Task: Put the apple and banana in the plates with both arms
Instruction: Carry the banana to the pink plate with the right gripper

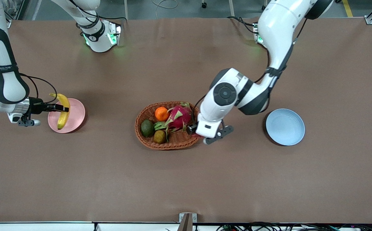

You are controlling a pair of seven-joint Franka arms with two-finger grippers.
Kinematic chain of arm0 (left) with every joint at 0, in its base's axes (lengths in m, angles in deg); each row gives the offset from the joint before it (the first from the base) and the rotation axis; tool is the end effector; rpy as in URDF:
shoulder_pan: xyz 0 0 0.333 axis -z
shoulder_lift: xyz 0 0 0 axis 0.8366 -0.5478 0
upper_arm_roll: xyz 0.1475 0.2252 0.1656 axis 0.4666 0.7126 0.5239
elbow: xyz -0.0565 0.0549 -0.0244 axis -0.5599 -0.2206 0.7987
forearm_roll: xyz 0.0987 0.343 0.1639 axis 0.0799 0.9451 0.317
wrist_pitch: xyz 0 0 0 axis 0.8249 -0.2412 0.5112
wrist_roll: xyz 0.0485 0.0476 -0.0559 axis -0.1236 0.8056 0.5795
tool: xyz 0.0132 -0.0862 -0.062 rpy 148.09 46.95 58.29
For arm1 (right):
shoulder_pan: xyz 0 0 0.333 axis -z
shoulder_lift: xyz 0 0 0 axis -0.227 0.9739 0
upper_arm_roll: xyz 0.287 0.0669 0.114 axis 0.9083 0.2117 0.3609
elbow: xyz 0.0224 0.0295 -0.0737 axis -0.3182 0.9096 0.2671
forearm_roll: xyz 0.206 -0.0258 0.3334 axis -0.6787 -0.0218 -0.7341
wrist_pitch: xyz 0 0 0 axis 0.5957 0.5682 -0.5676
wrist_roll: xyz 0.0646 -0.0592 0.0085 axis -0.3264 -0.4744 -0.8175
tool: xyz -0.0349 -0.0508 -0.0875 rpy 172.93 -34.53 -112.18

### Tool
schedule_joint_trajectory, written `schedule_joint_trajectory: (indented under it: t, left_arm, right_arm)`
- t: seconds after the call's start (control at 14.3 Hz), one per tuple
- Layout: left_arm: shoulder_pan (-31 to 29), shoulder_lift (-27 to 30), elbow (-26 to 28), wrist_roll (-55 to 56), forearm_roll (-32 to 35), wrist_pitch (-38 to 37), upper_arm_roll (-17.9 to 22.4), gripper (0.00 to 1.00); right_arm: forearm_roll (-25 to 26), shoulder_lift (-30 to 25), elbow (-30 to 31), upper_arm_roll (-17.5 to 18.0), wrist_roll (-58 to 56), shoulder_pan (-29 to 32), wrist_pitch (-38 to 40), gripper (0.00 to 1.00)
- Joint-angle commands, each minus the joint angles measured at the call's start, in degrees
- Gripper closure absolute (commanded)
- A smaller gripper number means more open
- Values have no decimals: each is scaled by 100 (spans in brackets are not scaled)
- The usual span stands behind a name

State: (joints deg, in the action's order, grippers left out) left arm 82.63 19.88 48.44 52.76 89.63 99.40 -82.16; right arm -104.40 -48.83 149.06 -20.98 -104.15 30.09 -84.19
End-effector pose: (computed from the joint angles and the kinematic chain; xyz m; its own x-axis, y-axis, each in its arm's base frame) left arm 0.6011 -0.4300 0.3453 0.8643 0.4948 -0.0908 0.5030 -0.8531 0.1385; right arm 0.5028 -0.1726 0.2224 0.9762 -0.0086 -0.2167 -0.1034 -0.8969 -0.4300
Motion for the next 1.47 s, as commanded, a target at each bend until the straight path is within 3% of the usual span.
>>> schedule_joint_trajectory:
  t: [0.0, 0.07, 0.14, 0.21, 0.28, 0.56, 0.91, 1.05, 1.4]
  left_arm:
    - [-543, 721, 585, -326, 88, -500, -24, 52]
    - [-746, 950, 866, -572, 88, -518, -24, 52]
    - [-991, 1187, 1216, -896, 88, -519, -33, 52]
    - [-1177, 1381, 1516, -1195, 88, -510, -33, 52]
    - [-1396, 1574, 1841, -1503, 88, -492, -33, 52]
    - [-2126, 2067, 2782, -2435, 369, -212, -60, 52]
    - [-2777, 2069, 3469, -3437, 387, 517, -42, 52]
    - [-2997, 1937, 3697, -3658, 517, 894, -42, 52]
    - [-3437, 1436, 3848, -3694, 1125, 1458, -51, 52]
  right_arm:
    - [-246, -191, 224, 118, -264, 192, -95, 96]
    - [-246, -191, 215, 118, -264, 193, -95, 82]
    - [-255, -183, 206, 118, -264, 193, -95, 61]
    - [-255, -174, 197, 118, -264, 184, -121, 15]
    - [-255, -174, 180, 118, -264, 175, -156, 0]
    - [-255, -174, 48, 118, -264, 122, -174, 0]
    - [-98, -235, -496, 126, -290, 0, -60, 0]
    - [375, -279, -838, 135, -255, -80, 28, 0]
    - [1405, -262, -2314, 126, -220, -88, 1143, 0]
